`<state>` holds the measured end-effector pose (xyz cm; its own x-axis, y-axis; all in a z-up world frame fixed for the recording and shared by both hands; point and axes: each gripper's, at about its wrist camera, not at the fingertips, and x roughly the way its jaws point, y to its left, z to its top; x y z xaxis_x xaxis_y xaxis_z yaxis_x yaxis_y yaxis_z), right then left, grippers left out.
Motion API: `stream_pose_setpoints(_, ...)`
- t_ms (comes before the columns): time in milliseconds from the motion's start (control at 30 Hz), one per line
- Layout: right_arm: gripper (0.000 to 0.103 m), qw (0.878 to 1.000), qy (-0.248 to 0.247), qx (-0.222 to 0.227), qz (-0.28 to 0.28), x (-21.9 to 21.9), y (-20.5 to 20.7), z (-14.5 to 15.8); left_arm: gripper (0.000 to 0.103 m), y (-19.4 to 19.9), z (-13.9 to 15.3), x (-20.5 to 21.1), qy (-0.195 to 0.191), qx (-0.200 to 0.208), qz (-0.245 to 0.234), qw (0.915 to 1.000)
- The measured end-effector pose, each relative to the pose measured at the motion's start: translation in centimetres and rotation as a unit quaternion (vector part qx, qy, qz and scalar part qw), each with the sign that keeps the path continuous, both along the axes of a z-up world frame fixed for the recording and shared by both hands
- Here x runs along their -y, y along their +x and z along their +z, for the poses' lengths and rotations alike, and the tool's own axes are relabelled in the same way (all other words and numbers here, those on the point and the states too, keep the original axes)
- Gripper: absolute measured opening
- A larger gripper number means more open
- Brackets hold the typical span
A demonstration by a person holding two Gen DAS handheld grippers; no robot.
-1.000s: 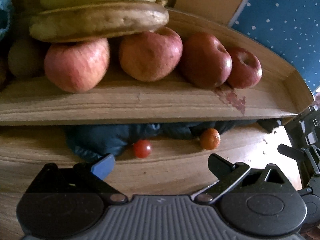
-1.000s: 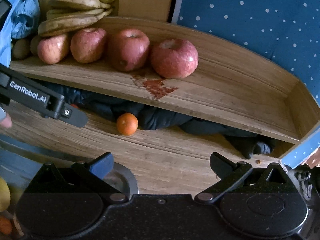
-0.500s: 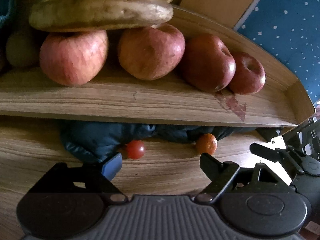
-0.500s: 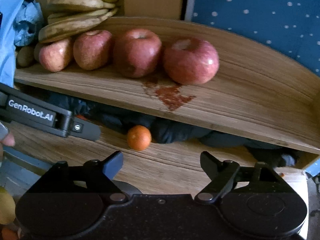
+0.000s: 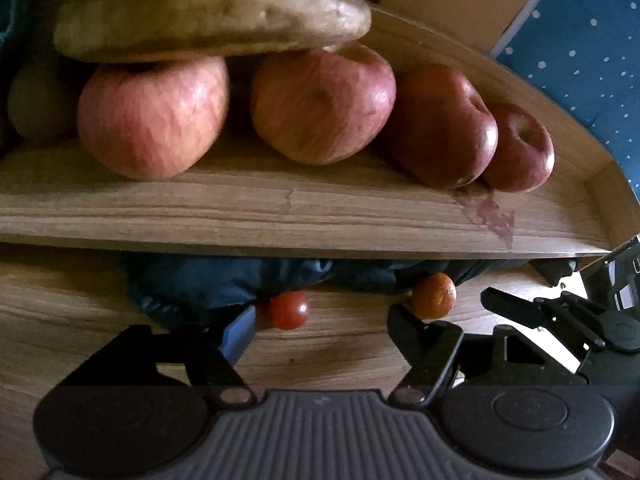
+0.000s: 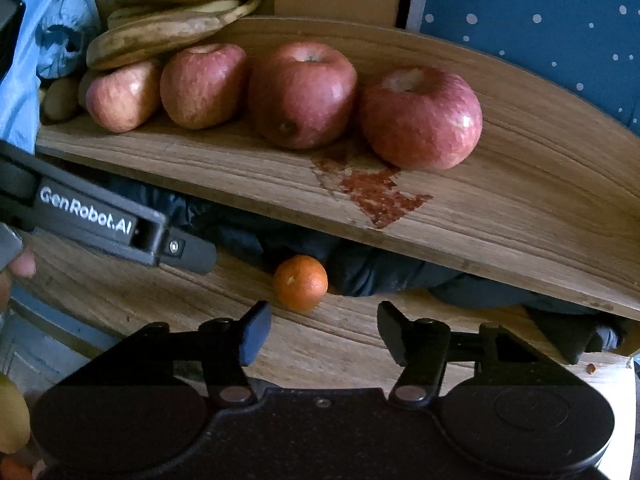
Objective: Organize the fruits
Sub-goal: 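Move the left tool to the red cherry tomato while the right tool reaches the small tangerine, then close the left tool on the cherry tomato while the right tool closes on the tangerine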
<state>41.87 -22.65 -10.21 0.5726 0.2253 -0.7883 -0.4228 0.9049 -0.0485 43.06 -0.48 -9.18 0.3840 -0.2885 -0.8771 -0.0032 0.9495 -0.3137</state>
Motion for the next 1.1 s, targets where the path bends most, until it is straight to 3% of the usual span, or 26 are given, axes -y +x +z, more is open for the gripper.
stream_pose_setpoints(267, 0.048, 1.0, 0.012, -0.007, -0.001, -1.2, 1.1, -0.4, 0.063, 0.4, -0.5, -0.2, 0.009, -0.009, 0.004, 0.9999)
stream_pose_setpoints(500, 0.044, 1.0, 0.016, -0.014, 0.002, -2.8, 2.2, -0.9, 0.06, 1.1, -0.8, 0.1, 0.015, -0.012, 0.008, 0.9998)
stream_pose_setpoints(1100, 0.034, 1.0, 0.006, -0.011, 0.0, -5.4, 2.6, -2.0, 0.033, 2.0, -1.2, -1.1, 0.027, -0.013, 0.017, 0.9994)
